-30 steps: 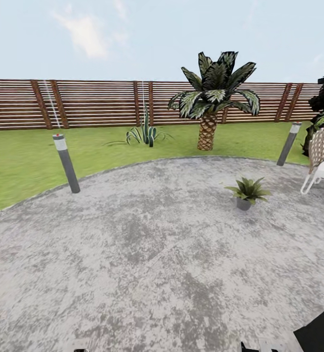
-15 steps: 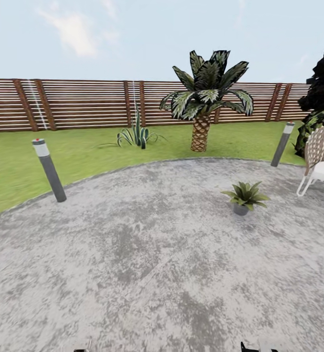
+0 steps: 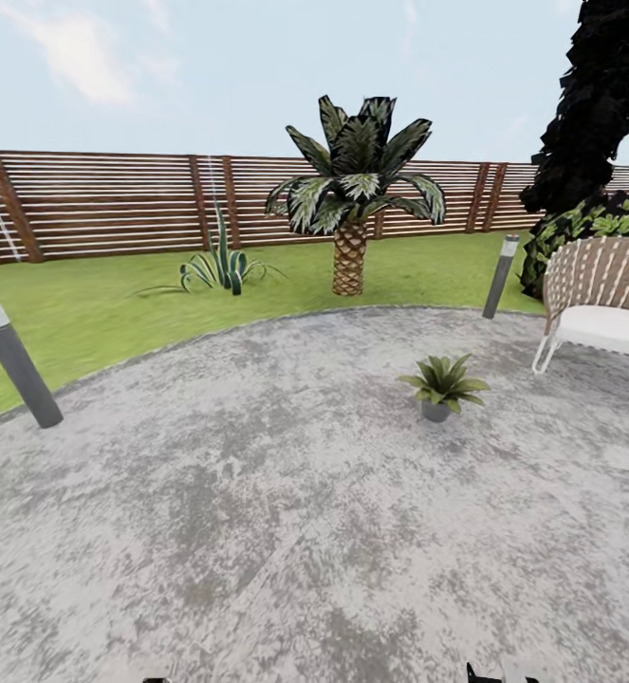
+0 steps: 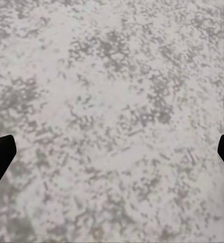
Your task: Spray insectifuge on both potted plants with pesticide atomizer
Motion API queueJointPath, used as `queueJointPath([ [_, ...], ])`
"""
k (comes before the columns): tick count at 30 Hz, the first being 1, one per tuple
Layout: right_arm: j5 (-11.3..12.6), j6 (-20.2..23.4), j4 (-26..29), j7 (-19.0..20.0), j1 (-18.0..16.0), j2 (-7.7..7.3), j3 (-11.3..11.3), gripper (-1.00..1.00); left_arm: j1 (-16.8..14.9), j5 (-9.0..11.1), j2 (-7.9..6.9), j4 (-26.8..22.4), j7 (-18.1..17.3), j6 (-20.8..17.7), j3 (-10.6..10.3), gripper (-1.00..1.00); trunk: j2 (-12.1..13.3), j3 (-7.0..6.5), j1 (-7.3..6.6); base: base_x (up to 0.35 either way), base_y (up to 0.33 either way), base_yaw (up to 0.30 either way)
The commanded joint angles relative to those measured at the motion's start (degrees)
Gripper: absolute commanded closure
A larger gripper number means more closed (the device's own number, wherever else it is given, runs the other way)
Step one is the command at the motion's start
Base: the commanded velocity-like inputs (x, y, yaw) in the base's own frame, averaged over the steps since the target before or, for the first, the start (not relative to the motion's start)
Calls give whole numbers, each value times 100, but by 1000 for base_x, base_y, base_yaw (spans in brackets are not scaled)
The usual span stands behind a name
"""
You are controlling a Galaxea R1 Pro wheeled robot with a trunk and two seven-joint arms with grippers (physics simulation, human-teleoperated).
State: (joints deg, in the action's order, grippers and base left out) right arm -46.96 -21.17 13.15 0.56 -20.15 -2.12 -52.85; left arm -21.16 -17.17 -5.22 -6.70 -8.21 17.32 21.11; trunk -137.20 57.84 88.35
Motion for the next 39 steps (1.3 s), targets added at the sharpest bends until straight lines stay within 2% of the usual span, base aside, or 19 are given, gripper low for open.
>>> queueJointPath([
  [1,-51,-24,-6,6,-6,1,-49,-100,-2,-35,1,2,-29,17,51,100,-2,5,2,338,0,-262],
  [15,-51,-25,-3,6,-6,1,-50,-100,-2,-34,-2,2,-31,17,51,100,-2,5,2,338,9,-254],
  [39,-51,-22,3,-9,-6,-11,-50,-100,-2,-37,-3,2,-30,17,51,100,-2,5,2,338,80,-9],
])
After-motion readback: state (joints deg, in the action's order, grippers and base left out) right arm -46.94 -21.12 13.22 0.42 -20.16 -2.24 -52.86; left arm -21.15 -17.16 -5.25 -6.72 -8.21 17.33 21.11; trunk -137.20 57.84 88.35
